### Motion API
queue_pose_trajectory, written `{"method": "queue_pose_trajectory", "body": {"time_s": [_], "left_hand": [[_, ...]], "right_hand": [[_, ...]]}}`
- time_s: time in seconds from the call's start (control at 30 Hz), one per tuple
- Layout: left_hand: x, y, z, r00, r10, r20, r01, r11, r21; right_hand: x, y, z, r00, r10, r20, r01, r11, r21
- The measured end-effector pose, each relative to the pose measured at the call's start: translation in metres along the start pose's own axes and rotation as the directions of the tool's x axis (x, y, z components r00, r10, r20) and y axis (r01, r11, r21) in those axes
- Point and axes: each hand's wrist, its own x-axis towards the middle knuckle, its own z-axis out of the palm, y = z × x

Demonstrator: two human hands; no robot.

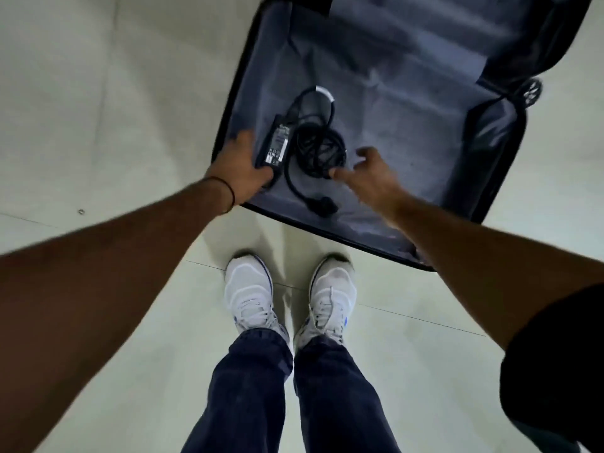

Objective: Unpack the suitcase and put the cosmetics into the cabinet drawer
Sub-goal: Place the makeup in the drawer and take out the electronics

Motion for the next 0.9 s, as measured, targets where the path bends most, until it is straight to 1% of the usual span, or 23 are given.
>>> {"method": "queue_pose_trajectory", "body": {"time_s": [0.07,0.1,0.2,0.23,0.27,0.33,0.43,0.5,0.53,0.6,0.67,0.73,0.8,0.9], "left_hand": [[0.041,-0.009,0.024,0.999,-0.037,-0.029,0.037,0.999,0.020],[0.054,-0.011,0.034,0.998,-0.046,-0.039,0.047,0.999,0.028],[0.084,-0.013,0.067,0.996,-0.058,-0.064,0.063,0.994,0.089],[0.089,-0.012,0.074,0.995,-0.061,-0.083,0.070,0.991,0.110],[0.091,-0.010,0.077,0.992,-0.068,-0.109,0.081,0.989,0.120],[0.096,-0.010,0.076,0.984,-0.109,-0.143,0.122,0.989,0.083],[0.090,-0.011,0.064,0.989,-0.126,-0.081,0.128,0.991,0.030],[0.075,-0.010,0.054,0.993,-0.114,-0.027,0.114,0.993,-0.008],[0.063,-0.010,0.047,0.994,-0.112,-0.009,0.111,0.992,-0.052],[0.040,-0.007,0.033,0.994,-0.103,0.027,0.106,0.979,-0.174],[0.007,0.000,0.015,0.995,-0.099,0.027,0.102,0.956,-0.276],[-0.033,0.012,-0.004,0.996,-0.090,-0.011,0.079,0.922,-0.380],[-0.078,0.024,-0.022,0.997,-0.070,-0.037,0.045,0.887,-0.460],[-0.149,0.042,-0.050,0.993,-0.073,-0.093,0.017,0.864,-0.503]], "right_hand": [[0.043,0.010,0.017,0.998,-0.026,-0.060,0.026,1.000,0.009],[0.057,0.012,0.024,0.995,-0.050,-0.091,0.049,0.999,-0.014],[0.087,0.016,0.046,0.973,-0.157,-0.170,0.131,0.979,-0.156],[0.093,0.017,0.051,0.964,-0.190,-0.186,0.161,0.974,-0.161],[0.095,0.018,0.053,0.960,-0.203,-0.192,0.179,0.975,-0.133],[0.098,0.018,0.051,0.975,-0.146,-0.165,0.146,0.989,-0.014],[0.088,0.014,0.038,0.999,-0.021,-0.040,0.028,0.984,0.176],[0.069,0.006,0.023,1.000,0.019,-0.008,-0.016,0.942,0.334],[0.057,0.000,0.015,0.999,0.032,-0.001,-0.029,0.910,0.413],[0.037,-0.007,-0.003,0.999,0.048,0.017,-0.050,0.856,0.515],[0.008,-0.019,-0.023,0.996,0.033,0.084,-0.072,0.846,0.529],[-0.030,-0.033,-0.043,0.992,0.002,0.129,-0.066,0.866,0.495],[-0.071,-0.048,-0.062,0.993,-0.038,0.111,-0.018,0.884,0.467],[-0.142,-0.074,-0.090,0.988,-0.137,0.077,0.089,0.892,0.443]]}}
